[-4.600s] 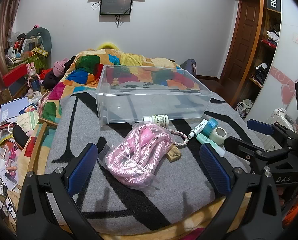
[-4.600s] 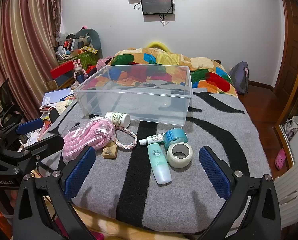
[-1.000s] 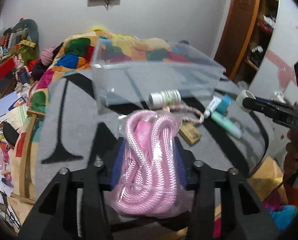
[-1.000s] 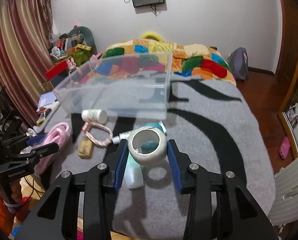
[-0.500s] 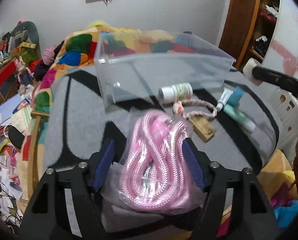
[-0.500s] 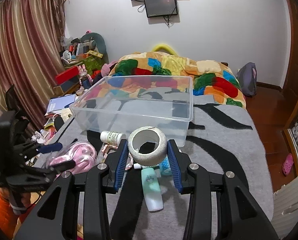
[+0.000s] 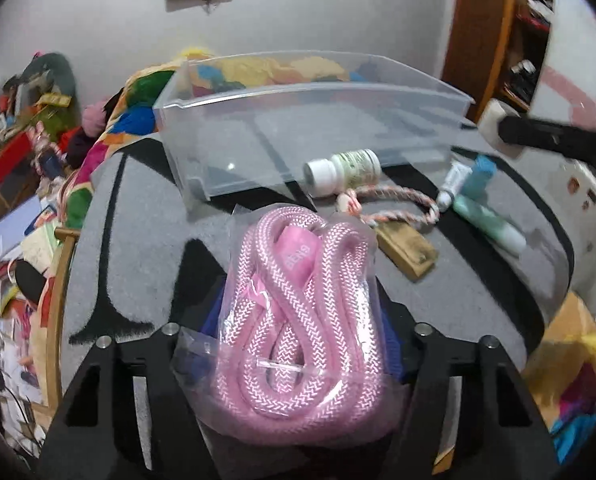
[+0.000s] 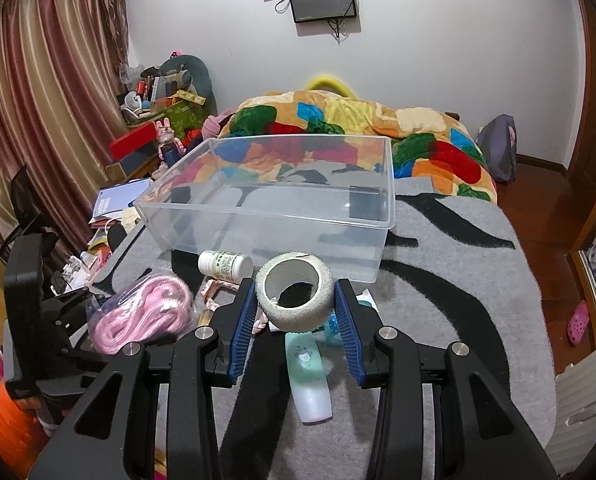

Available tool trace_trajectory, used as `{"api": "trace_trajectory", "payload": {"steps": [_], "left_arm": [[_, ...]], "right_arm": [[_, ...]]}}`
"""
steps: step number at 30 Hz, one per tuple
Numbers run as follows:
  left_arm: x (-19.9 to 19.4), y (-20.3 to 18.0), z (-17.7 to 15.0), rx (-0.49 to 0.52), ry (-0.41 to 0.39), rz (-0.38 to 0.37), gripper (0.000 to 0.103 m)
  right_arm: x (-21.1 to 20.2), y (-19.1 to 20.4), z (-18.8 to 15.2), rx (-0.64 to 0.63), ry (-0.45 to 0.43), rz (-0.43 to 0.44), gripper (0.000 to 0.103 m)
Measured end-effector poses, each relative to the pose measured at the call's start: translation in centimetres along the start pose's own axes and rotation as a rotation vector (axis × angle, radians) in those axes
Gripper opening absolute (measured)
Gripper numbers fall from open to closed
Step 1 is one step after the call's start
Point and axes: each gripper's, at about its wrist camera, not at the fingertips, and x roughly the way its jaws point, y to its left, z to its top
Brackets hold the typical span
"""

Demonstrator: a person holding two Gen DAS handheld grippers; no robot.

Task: Organize objects
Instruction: 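Carry the rope bag with the left gripper into the box while the right drops the white tape in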

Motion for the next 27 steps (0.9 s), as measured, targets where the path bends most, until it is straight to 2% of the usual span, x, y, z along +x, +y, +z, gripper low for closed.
{"api": "trace_trajectory", "payload": {"steps": [5, 10, 13, 16, 21, 27], "left_arm": [[-2.0, 1.9, 0.6, -0.102, -0.066, -0.015, 0.061], [-5.5, 2.6, 2.0, -0.120, -0.149, -0.014, 0.061], [-7.1, 3.2, 3.7, -0.131, -0.191, -0.036, 0.061], [-7.7, 3.6, 5.7, -0.123, -0.222, -0.025, 0.061], [-6.8, 4.1, 9.0, -0.135, -0.221, -0.043, 0.061], [-3.5, 4.2, 12.2, -0.124, -0.158, -0.042, 0.061]], "right_arm": [[-0.4, -0.1, 0.3, 0.005, -0.015, -0.005, 0.036], [-0.7, -0.7, 1.4, 0.017, -0.039, -0.011, 0.036], [-0.7, -0.9, 2.7, 0.024, -0.057, -0.008, 0.036], [-0.5, -0.9, 4.2, 0.020, -0.081, -0.013, 0.036], [0.5, -0.8, 6.7, 0.012, -0.089, -0.026, 0.036], [3.8, -0.4, 8.6, -0.019, -0.028, -0.051, 0.036]]}}
